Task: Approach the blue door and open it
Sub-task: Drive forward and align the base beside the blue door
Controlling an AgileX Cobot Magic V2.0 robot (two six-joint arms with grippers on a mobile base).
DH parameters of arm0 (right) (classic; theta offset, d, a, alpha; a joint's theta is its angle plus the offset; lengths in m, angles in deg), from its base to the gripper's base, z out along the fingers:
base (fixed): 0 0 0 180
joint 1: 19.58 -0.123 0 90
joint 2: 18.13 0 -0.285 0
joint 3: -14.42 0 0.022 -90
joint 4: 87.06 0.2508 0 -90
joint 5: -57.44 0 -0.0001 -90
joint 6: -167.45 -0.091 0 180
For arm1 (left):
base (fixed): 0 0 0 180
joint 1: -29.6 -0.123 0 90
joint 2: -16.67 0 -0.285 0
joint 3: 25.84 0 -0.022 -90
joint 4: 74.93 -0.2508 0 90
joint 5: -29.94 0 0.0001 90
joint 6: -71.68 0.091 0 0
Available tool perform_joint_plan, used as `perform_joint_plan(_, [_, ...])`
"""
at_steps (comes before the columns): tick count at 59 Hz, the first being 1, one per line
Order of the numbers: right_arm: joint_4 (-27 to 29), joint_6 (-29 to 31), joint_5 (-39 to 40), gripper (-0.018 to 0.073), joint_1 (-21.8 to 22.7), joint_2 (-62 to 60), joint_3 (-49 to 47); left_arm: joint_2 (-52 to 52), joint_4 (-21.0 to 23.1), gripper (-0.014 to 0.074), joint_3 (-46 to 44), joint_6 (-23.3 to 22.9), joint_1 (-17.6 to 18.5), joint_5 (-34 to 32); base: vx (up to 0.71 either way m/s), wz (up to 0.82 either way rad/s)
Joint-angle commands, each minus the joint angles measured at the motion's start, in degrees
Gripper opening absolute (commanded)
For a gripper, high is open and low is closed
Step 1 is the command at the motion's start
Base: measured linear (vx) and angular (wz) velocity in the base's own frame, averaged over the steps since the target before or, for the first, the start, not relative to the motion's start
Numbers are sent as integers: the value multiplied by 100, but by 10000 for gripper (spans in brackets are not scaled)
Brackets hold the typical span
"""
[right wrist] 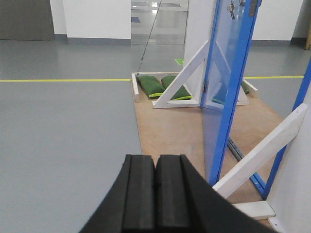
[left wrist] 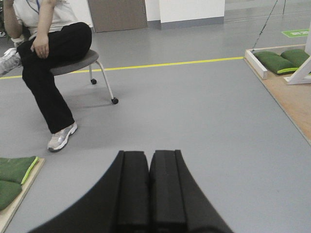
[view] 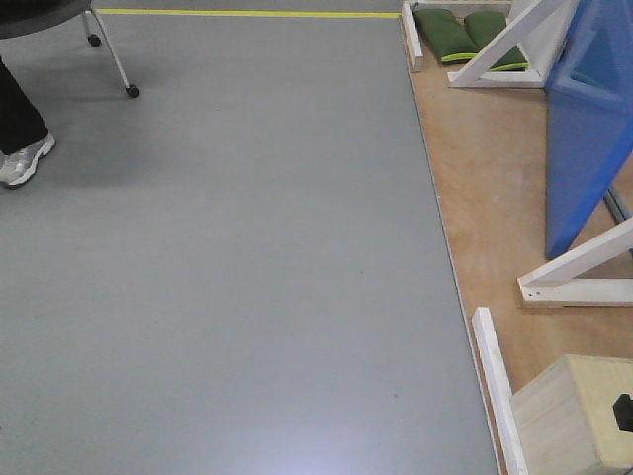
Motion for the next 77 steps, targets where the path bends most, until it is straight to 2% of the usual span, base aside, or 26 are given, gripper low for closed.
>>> perform_joint_plan(1, [-44, 60, 441, 2, -10, -111, 117, -102, 46, 70, 33, -14, 29, -494, 39, -4])
perform_joint_plan(77, [-44, 60, 432, 2, -10, -111, 112, -92, 46, 70, 33, -14, 30, -494, 37, -2])
